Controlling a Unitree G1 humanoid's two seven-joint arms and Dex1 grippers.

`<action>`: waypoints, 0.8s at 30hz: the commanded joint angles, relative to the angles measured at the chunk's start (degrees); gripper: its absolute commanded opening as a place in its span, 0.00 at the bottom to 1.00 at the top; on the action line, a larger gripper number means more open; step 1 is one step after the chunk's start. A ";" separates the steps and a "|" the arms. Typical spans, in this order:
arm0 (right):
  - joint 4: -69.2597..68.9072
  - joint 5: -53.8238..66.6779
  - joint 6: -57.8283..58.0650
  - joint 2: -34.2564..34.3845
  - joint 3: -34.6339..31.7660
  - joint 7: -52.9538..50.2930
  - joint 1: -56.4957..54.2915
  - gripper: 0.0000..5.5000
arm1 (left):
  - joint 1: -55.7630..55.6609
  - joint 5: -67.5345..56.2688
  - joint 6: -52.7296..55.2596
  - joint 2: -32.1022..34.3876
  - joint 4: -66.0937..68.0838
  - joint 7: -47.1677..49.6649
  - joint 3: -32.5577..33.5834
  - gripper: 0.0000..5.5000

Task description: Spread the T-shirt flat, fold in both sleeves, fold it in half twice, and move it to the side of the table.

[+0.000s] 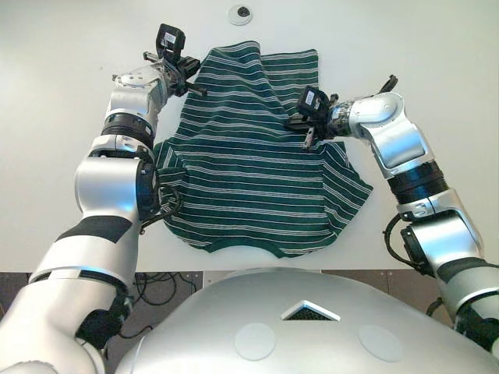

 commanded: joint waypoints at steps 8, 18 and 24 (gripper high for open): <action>1.67 -1.72 0.98 -2.07 2.94 1.54 2.20 0.00 | -0.04 2.14 1.97 0.69 2.87 2.13 -0.57 0.01; 12.41 -3.87 -6.07 -4.24 -1.68 -3.55 -3.75 0.00 | 0.46 4.28 0.22 3.40 2.28 1.04 -1.04 0.01; 19.55 -9.66 -15.10 -4.71 -0.73 -11.06 -5.15 0.00 | 6.12 2.52 -1.06 3.57 -3.16 -4.70 -0.41 0.01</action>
